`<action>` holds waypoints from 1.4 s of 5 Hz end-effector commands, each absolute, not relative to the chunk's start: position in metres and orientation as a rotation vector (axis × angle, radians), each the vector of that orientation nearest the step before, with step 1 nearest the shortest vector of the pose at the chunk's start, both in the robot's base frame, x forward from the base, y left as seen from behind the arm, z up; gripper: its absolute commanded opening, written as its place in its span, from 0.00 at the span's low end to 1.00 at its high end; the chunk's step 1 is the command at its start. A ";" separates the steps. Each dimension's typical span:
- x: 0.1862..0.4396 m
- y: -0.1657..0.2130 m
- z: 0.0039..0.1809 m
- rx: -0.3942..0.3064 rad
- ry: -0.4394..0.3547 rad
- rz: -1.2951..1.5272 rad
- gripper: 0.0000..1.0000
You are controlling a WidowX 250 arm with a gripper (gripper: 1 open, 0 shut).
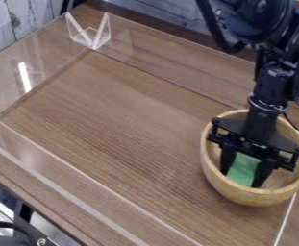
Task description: Move green stick from inside the wooden bowl to the table next to it
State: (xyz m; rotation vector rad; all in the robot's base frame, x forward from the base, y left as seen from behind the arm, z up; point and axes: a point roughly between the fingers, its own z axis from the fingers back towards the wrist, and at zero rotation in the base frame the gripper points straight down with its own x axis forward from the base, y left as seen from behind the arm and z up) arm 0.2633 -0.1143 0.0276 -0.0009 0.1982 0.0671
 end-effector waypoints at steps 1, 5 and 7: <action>0.273 -0.115 0.048 -0.033 0.149 0.069 0.00; 0.286 -0.108 0.112 -0.122 0.083 0.061 0.00; 0.300 -0.042 0.171 -0.186 -0.005 0.136 0.00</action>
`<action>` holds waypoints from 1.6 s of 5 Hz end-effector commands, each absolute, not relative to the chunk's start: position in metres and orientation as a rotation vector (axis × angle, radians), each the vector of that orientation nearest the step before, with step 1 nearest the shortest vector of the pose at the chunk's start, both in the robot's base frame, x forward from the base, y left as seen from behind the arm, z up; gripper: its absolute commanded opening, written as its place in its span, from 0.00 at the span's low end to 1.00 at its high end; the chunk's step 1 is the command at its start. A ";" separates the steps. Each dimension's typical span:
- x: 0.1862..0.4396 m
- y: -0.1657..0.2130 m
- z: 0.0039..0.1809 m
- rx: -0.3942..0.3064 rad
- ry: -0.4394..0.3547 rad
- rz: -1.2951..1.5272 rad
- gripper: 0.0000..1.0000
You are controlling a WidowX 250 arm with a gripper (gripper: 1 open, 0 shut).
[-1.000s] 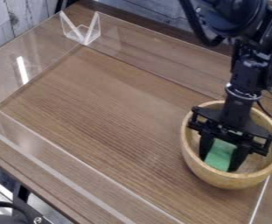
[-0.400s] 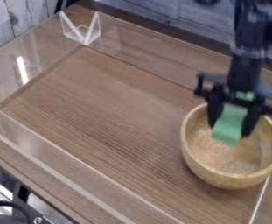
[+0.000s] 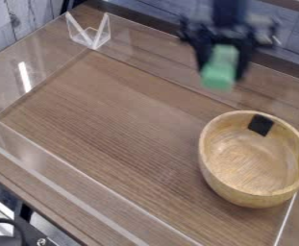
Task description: Move green stick from inside the wooden bowl to the table next to it
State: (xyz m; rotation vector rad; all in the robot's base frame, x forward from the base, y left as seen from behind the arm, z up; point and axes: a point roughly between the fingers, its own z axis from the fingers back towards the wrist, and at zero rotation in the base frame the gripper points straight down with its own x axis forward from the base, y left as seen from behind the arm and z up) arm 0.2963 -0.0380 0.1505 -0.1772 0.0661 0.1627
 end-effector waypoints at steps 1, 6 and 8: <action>0.301 -0.056 0.168 -0.186 -0.019 0.123 0.00; 0.308 -0.115 0.152 -0.174 -0.067 0.069 0.00; 0.309 -0.131 0.147 -0.179 -0.075 0.042 0.00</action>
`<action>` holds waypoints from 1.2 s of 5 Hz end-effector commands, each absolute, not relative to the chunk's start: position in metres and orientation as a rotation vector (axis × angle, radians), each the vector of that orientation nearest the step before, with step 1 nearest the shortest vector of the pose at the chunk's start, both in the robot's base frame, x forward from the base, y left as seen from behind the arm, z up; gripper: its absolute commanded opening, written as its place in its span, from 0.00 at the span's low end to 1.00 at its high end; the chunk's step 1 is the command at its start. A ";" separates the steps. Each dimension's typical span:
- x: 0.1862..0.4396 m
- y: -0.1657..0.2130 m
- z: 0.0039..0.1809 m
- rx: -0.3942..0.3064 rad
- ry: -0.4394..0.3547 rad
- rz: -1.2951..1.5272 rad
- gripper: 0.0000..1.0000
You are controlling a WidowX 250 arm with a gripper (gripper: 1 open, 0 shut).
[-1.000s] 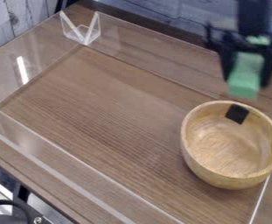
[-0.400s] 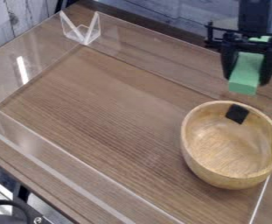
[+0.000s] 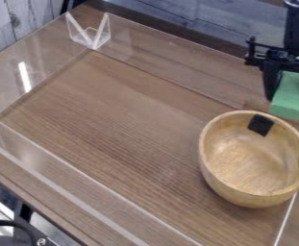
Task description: Move green stick from inside the wooden bowl to the table next to it
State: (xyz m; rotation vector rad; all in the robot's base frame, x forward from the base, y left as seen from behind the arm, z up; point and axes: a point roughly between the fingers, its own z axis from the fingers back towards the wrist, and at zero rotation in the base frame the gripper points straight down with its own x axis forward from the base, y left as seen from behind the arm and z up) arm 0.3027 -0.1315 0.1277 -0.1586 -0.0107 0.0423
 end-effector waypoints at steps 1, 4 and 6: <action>0.311 -0.127 0.152 -0.184 -0.083 0.049 0.00; 0.323 -0.103 0.171 -0.198 -0.131 0.102 0.00; 0.331 -0.098 0.170 -0.195 -0.159 0.120 0.00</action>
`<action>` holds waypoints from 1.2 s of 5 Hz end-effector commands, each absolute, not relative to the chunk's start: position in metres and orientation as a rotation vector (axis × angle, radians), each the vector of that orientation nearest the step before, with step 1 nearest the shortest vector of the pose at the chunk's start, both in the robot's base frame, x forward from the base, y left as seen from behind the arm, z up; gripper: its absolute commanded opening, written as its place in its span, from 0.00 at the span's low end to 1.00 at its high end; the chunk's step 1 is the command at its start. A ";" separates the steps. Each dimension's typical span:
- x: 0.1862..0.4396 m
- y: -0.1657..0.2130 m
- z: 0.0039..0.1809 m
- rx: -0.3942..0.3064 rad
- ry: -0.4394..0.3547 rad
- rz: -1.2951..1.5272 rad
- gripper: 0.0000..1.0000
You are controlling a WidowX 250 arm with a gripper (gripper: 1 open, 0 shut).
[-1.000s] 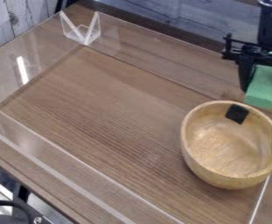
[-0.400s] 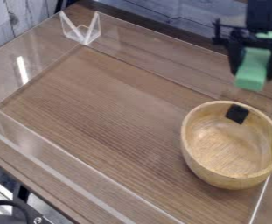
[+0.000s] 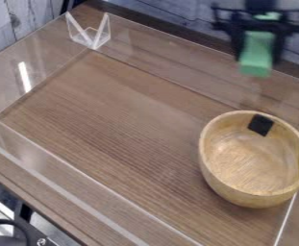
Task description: Move green stick from inside the wooden bowl to the table next to it
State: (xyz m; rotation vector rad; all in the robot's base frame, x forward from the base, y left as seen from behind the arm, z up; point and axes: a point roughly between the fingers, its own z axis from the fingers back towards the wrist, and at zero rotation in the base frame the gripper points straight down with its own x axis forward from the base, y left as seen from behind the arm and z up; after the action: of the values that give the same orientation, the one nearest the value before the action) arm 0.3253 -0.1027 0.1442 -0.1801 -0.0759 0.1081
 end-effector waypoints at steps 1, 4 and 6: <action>0.330 -0.133 0.165 -0.203 -0.157 0.071 0.00; 0.326 -0.155 0.151 -0.230 -0.155 -0.044 0.00; 0.325 -0.153 0.146 -0.238 -0.152 -0.067 0.00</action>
State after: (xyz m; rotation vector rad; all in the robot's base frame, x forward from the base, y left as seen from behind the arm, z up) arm 0.3204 -0.1541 0.1313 -0.2223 -0.1069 -0.0716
